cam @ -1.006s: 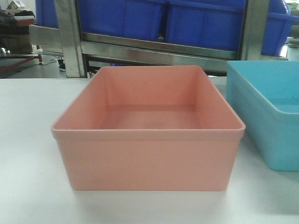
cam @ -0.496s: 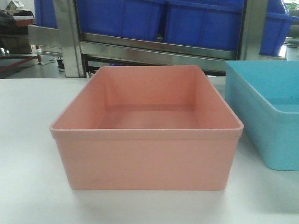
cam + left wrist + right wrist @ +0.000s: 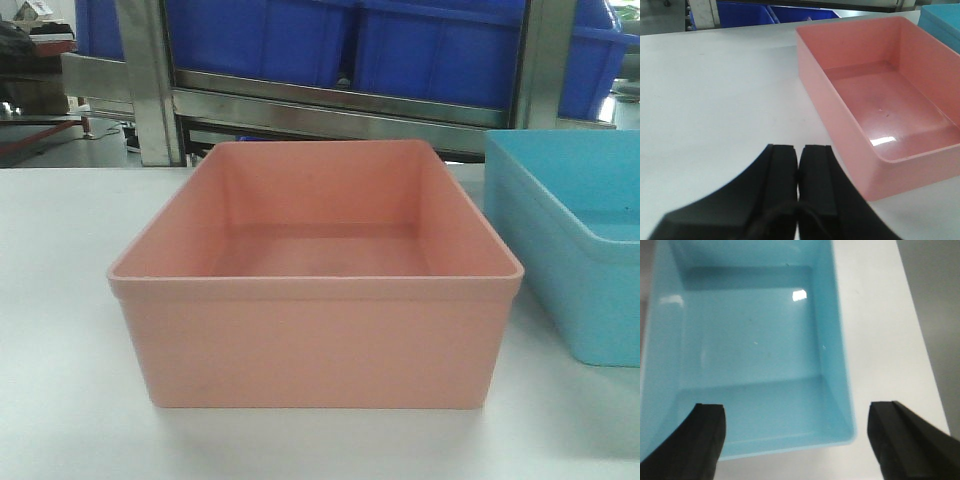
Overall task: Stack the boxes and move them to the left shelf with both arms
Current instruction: 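Grip the rim of the light-blue box with the right gripper and lift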
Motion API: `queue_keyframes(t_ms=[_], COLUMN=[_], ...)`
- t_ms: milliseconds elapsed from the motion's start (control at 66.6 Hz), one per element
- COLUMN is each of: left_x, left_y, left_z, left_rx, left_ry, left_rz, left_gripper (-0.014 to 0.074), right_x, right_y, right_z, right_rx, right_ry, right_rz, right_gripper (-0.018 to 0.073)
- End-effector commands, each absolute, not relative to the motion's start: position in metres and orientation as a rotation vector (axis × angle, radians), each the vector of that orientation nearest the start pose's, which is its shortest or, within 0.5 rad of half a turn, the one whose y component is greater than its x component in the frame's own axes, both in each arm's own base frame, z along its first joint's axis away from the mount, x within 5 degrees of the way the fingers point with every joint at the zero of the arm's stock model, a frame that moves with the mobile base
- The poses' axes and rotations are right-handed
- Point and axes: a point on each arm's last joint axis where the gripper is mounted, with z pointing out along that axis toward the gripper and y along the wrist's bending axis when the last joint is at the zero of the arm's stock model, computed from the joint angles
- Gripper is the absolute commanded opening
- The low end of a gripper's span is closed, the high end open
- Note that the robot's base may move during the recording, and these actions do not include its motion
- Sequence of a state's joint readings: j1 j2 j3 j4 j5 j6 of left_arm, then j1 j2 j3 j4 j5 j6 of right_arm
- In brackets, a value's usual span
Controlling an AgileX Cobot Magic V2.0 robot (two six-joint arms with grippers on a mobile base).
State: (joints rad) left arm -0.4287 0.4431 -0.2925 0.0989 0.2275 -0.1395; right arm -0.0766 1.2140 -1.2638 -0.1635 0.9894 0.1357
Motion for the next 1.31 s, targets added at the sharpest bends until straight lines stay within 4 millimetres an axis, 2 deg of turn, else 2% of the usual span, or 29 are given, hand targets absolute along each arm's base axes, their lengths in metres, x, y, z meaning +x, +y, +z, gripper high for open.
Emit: queue_keyframes(t_ms=[0, 150, 270, 405, 511, 676, 751, 811, 886, 901, 961, 1036, 1291], left_x=[0.094, 0.094, 0.094, 0.094, 0.094, 0.094, 0.094, 0.094, 0.094, 0.094, 0.094, 0.094, 0.094], left_y=[-0.042, -0.042, -0.042, -0.042, -0.042, -0.042, -0.042, -0.042, -0.042, -0.042, -0.042, -0.042, -0.042], left_z=[0.277, 0.277, 0.277, 0.278, 0.278, 0.278, 0.278, 0.278, 0.278, 0.278, 0.278, 0.278, 0.278], left_rx=[0.331, 0.331, 0.331, 0.329, 0.329, 0.329, 0.329, 0.329, 0.329, 0.329, 0.329, 0.329, 0.329], left_ry=[1.726, 1.722, 1.722, 1.711, 1.704, 1.704, 1.704, 1.704, 1.704, 1.704, 1.704, 1.704, 1.704], left_rz=[-0.329, -0.330, -0.330, -0.332, -0.334, -0.334, -0.334, -0.334, -0.334, -0.334, -0.334, -0.334, -0.334], left_gripper=[-0.0009, -0.0009, -0.0009, -0.0009, -0.0009, -0.0009, -0.0009, -0.0009, -0.0009, -0.0009, -0.0009, -0.0009, -0.0009], right_x=[0.246, 0.264, 0.287, 0.319, 0.342, 0.362, 0.367, 0.370, 0.372, 0.372, 0.373, 0.373, 0.371], right_y=[-0.052, -0.087, -0.105, -0.119, -0.127, -0.133, -0.135, -0.136, -0.137, -0.137, -0.138, -0.138, -0.137], right_z=[0.403, 0.384, 0.359, 0.328, 0.300, 0.257, 0.246, 0.242, 0.243, 0.243, 0.243, 0.242, 0.243], right_rx=[0.197, 0.221, 0.137, 0.027, 0.029, 0.034, 0.036, 0.038, 0.039, 0.039, 0.039, 0.040, 0.041], right_ry=[2.378, 2.442, 2.486, 2.485, 2.493, 2.573, 2.588, 2.581, 2.555, 2.551, 2.547, 2.549, 2.560], right_rz=[-0.243, -0.203, -0.189, -0.237, -0.233, -0.194, -0.189, -0.193, -0.206, -0.208, -0.210, -0.209, -0.202], right_gripper=[0.0612, 0.0612, 0.0612, 0.0612, 0.0612, 0.0612, 0.0603, 0.0549, 0.0400, 0.0336, 0.0190, 0.0048, 0.0055])
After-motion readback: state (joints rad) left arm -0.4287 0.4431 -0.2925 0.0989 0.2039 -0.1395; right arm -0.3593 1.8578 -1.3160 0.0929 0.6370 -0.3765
